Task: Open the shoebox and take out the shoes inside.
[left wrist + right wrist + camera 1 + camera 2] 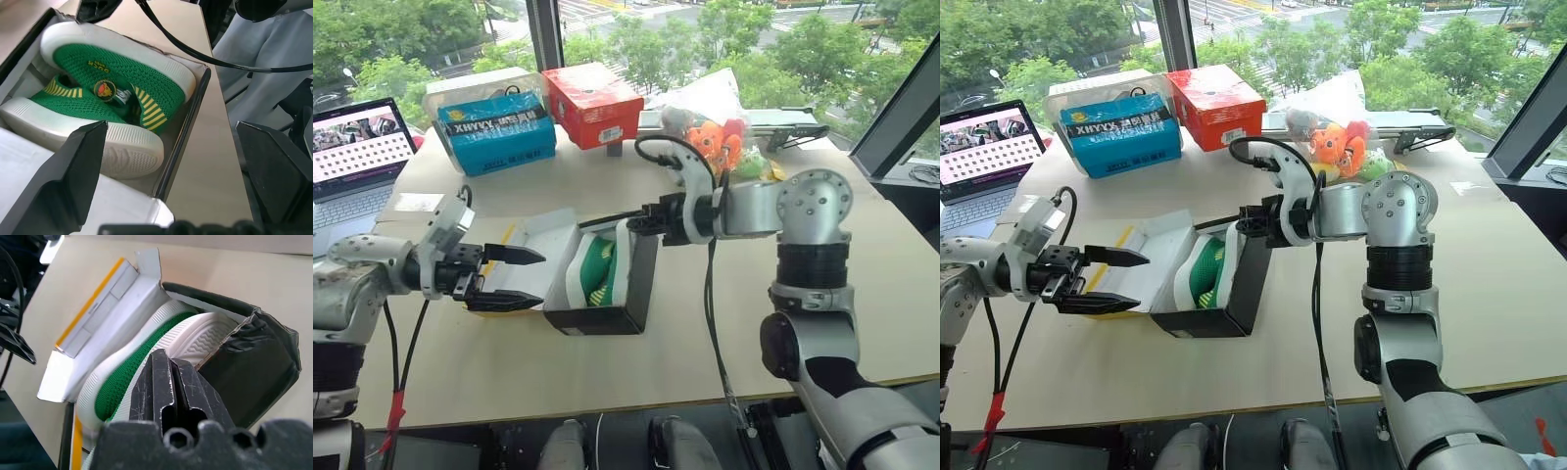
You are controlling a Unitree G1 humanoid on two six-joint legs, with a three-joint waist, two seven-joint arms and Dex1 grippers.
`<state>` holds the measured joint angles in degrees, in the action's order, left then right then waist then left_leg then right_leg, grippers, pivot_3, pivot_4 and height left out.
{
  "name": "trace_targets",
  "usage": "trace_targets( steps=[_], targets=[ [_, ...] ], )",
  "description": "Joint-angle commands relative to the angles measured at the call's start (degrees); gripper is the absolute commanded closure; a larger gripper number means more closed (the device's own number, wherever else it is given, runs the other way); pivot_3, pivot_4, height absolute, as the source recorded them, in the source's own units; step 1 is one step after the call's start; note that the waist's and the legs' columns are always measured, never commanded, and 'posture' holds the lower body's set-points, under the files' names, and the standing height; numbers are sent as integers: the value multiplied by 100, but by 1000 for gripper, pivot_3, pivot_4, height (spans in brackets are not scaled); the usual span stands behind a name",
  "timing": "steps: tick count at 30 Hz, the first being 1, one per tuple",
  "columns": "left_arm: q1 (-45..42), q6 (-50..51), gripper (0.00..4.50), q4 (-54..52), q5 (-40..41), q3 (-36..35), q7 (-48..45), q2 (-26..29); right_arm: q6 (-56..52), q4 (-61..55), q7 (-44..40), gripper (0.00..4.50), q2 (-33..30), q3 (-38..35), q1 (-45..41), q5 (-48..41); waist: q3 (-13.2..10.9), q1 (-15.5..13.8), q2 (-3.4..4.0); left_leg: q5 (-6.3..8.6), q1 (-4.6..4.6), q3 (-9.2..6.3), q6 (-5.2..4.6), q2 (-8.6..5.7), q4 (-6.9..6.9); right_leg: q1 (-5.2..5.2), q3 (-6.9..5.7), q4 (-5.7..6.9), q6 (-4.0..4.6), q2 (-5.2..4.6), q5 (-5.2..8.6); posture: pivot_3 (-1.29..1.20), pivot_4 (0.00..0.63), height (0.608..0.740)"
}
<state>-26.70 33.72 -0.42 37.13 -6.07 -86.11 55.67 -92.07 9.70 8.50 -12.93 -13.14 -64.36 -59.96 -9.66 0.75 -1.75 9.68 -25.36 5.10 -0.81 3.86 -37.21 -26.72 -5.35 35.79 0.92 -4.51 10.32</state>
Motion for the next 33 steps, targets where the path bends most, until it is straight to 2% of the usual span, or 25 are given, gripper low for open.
trace_targets(
  steps=[1, 9, 11, 17, 18, 20, 21, 22, 24, 27, 33],
  targets=[
    [-155, -5, 0, -42, -5, -40, -53, 108, -43, -54, 321, 4446, -48, -337, -186, -361, 0, 0, 0, 0, 0, 0, 0, 0, 0, 0, 0, 0, 0, 0, 0, 0, 150, 739],
    [-216, 36, 0, -44, -1, 4, -62, 121, -43, -99, 617, 4446, -282, -409, -163, -605, 0, -1, 0, 0, 0, -2, 0, 0, 0, 2, 0, -1, 0, 1, 0, 0, 150, 739],
    [-243, 30, 0, -24, -20, 26, -72, 128, -43, -415, 529, 4446, -595, 109, 81, -555, 0, -3, 0, 0, 1, -2, 0, -1, 0, 2, 1, -1, 0, 1, 0, 0, 150, 739],
    [-292, 31, 0, 18, -51, 60, -95, 115, -43, -921, 544, 4446, -925, 790, 374, -607, 0, 18, 0, 0, 2, -3, -1, 0, 0, 3, 4, -3, 0, 2, 0, 0, 150, 739],
    [-295, 37, 0, 19, -54, 60, -99, 110, -43, -997, 583, 3901, -924, 819, 402, -628, 0, 23, 0, 0, 2, -3, -1, 0, 1, 2, 5, -2, 0, 3, 0, 0, 150, 739],
    [-299, 43, 0, 14, -66, 67, -99, 93, -43, -1112, 637, 3421, -894, 874, 408, -726, 0, 24, 0, 0, 2, -3, -1, 2, 1, 1, 5, -2, 0, 5, 0, 0, 150, 739],
    [-293, 45, 0, 8, -66, 68, -97, 86, -43, -1142, 674, 2975, -867, 923, 371, -788, 0, 23, 0, 0, 2, -3, -1, 2, 1, 0, 6, -2, 0, 6, 0, 0, 150, 739],
    [-285, 46, 0, 0, -68, 71, -91, 78, -43, -1155, 709, 2764, -856, 981, 328, -837, 0, 21, 0, 0, 2, -3, -1, 3, 1, 1, 5, -2, 0, 6, 0, 0, 150, 739],
    [-273, 46, 0, -16, -68, 75, -81, 68, -43, -1160, 769, 1977, -876, 1077, 271, -913, 0, 18, 0, 0, 2, -3, -1, 2, 1, 1, 5, -2, 0, 6, 0, 0, 150, 739],
    [-257, 35, 0, -27, -68, 85, -65, 38, -43, -1180, 778, 1045, -866, 1334, 206, -929, 0, 7, 0, 0, 2, -3, -1, 1, 1, 1, 5, -2, 0, 5, 0, 0, 150, 739],
    [-219, 26, 0, -62, -56, 75, -29, 7, -43, -1182, 638, 1045, -867, 1715, 355, -715, 0, 5, 0, 0, 1, -3, -1, 1, 1, 2, 5, -2, 0, 4, 0, 0, 150, 739]
  ],
)
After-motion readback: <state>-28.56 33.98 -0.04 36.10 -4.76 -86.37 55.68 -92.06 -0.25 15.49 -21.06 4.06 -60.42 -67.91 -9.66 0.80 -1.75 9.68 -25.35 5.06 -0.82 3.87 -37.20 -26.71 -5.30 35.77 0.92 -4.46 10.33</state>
